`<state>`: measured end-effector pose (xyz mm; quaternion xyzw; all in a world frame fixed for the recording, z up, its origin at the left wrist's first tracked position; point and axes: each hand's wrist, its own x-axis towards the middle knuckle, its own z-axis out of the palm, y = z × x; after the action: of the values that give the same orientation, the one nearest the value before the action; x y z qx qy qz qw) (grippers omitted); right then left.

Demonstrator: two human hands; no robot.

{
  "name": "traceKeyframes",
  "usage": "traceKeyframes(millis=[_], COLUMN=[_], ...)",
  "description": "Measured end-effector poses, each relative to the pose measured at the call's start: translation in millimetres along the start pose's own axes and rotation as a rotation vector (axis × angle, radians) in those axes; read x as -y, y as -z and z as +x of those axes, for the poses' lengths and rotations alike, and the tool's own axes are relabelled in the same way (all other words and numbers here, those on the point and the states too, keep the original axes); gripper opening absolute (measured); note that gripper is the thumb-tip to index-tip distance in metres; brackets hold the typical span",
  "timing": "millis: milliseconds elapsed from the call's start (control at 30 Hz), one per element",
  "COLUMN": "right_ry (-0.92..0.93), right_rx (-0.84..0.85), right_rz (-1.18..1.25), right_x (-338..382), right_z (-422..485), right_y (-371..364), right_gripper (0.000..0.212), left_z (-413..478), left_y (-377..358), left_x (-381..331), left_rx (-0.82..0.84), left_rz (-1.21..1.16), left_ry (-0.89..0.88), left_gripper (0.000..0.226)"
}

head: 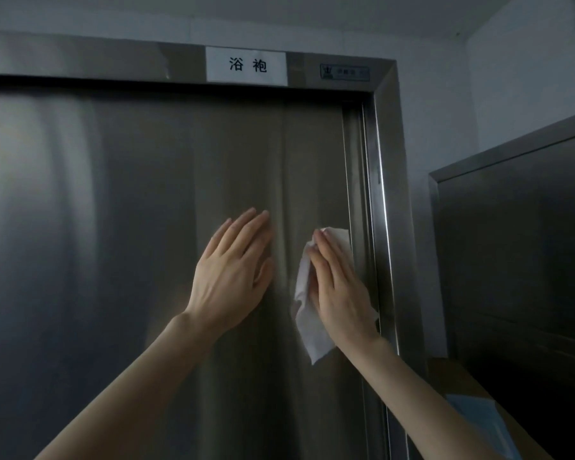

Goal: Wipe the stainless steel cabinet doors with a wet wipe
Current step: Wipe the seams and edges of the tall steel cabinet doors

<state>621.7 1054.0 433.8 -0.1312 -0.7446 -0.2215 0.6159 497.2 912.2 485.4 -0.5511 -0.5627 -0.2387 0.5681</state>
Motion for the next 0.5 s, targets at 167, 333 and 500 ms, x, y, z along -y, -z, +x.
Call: traceKeyframes(millis=[167,333,500], right_ry=[-0.092,-0.14,-0.129], right_rx=[0.119,0.126,0.093], right_rz=[-0.205,-0.162,0.016], right_x=[-11.2,-5.0,-17.4], right_z=[5.0,19.4,75.1], right_y=[3.5,1.7,13.1], right_gripper=[0.058,0.063,0.054], left_z=[18.6,27.3,53.5], left_y=[-14.9,-22.0,-17.1], left_x=[7.1,11.3,15.7], left_rx=[0.044,0.008,-0.07], left_rz=[0.106,0.155,0.119], left_ry=[-0.106,-0.165,-0.092], left_gripper=[0.056,0.058,0.055])
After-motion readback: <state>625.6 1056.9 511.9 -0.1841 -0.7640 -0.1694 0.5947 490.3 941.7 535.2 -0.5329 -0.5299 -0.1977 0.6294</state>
